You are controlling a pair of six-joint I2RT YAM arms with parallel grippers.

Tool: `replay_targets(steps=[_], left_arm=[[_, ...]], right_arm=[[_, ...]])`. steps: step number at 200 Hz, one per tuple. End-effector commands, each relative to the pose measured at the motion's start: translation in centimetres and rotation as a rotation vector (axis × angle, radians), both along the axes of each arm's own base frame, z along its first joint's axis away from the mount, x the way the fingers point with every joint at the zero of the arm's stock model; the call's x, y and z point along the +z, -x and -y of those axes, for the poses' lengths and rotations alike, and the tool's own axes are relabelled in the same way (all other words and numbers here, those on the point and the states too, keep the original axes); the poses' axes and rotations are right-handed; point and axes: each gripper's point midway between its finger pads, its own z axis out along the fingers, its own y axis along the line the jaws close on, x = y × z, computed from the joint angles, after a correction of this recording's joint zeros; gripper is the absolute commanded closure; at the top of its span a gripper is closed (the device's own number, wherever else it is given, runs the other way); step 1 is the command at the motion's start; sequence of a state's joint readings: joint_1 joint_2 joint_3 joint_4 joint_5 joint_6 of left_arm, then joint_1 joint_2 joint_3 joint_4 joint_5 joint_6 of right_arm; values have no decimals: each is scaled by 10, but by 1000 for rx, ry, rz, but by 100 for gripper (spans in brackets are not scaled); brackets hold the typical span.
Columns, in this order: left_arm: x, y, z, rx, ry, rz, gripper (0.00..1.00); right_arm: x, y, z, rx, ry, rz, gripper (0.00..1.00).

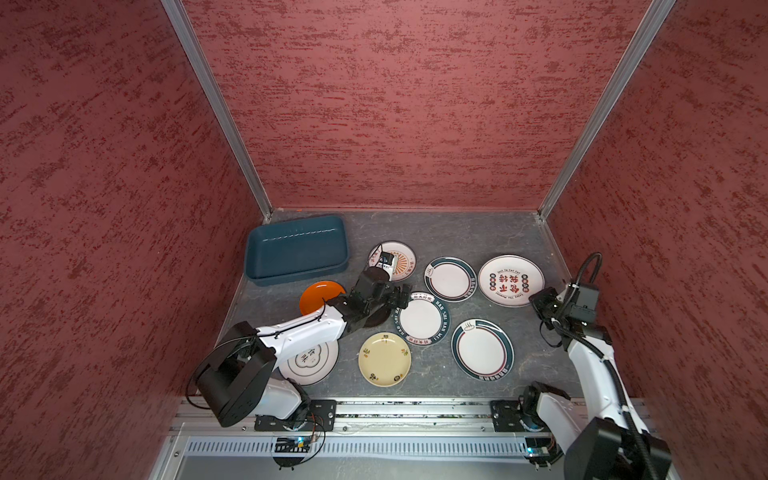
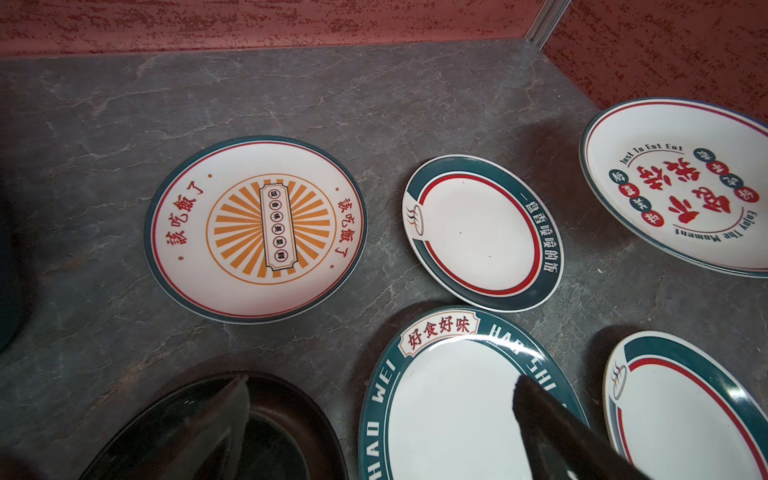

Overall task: Place the plates into the plastic bin on the countertop
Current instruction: 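Carry the upright plate toward the left gripper while left gripper turns to meet it, then close the left gripper on the plate rim beside the right gripper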

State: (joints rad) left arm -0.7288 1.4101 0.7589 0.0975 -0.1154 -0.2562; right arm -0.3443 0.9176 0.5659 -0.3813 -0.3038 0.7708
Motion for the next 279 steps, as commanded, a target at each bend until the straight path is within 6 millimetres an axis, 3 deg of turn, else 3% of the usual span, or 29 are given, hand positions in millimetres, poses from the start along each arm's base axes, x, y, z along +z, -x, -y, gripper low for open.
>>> replay_targets(steps=[1,44,111,159,196,240,279], left_arm=[[20,-7,18,-17,87,3,1],[34,-6,35,-54,180,-39,1],[51,-10,54,-74,357,-113,0],[54,-14,71,-97,457,-174,6],[60,-17,84,-121,514,-200,17],[63,-18,96,-138,545,-214,45],[59,-15,106,-152,541,-232,59]], right_arm=[[32,-14,-11,63,-39,131,100],[41,-19,-27,126,-105,198,100],[48,-26,-68,262,-164,266,100],[52,-30,-92,321,-194,289,100],[57,-33,-113,371,-230,311,100],[60,-33,-129,405,-257,326,100],[54,-31,-136,421,-275,323,100]])
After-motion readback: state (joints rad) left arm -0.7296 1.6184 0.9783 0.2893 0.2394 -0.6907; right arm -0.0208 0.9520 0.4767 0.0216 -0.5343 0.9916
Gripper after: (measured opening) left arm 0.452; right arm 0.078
